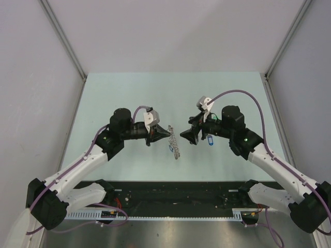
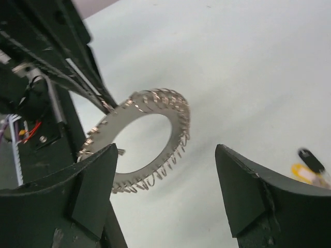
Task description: Put the keys on the keyring
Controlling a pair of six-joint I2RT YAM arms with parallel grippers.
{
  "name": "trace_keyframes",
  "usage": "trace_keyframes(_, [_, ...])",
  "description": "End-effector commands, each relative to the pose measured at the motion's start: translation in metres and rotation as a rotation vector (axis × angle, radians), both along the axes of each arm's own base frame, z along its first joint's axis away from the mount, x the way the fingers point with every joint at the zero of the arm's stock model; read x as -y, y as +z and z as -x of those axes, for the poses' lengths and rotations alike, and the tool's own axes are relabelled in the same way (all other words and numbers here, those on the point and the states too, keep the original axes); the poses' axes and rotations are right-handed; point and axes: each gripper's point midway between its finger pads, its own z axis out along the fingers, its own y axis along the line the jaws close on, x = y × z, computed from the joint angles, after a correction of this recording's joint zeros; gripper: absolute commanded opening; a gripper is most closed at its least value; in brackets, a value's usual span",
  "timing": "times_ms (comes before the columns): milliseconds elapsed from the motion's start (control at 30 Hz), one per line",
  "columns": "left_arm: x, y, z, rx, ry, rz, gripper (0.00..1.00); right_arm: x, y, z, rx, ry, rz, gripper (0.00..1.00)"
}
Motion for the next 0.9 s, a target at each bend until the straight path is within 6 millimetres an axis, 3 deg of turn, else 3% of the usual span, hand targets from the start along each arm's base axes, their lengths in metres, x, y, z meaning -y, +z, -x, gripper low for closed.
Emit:
trace_keyframes(0, [-0.004,0.022,-0.014,0.063,0.084,0.056,0.00,0.033,0.007,-0.024,-0.075,-0.243,0.010,0.82])
trace_keyframes(133, [-0.012,0.025,-0.025,0.060,0.164,0.062,0.00,0.051,-0.024,-0.042,-0.182,-0.406,0.081,0.82])
trace_keyframes(400, [-0.027,0.034,-0.035,0.091,0.254,0.069,0.00,0.060,-0.093,-0.075,-0.391,-0.606,0.165,0.72])
trace_keyframes(600, [-0.033,0.038,-0.036,0.111,0.286,0.068,0.00,0.048,-0.141,-0.091,-0.525,-0.609,0.184,0.59])
trace_keyframes(867, [-0.035,0.039,-0.038,0.103,0.295,0.063,0.01,0.049,-0.184,-0.103,-0.653,-0.617,0.189,0.40])
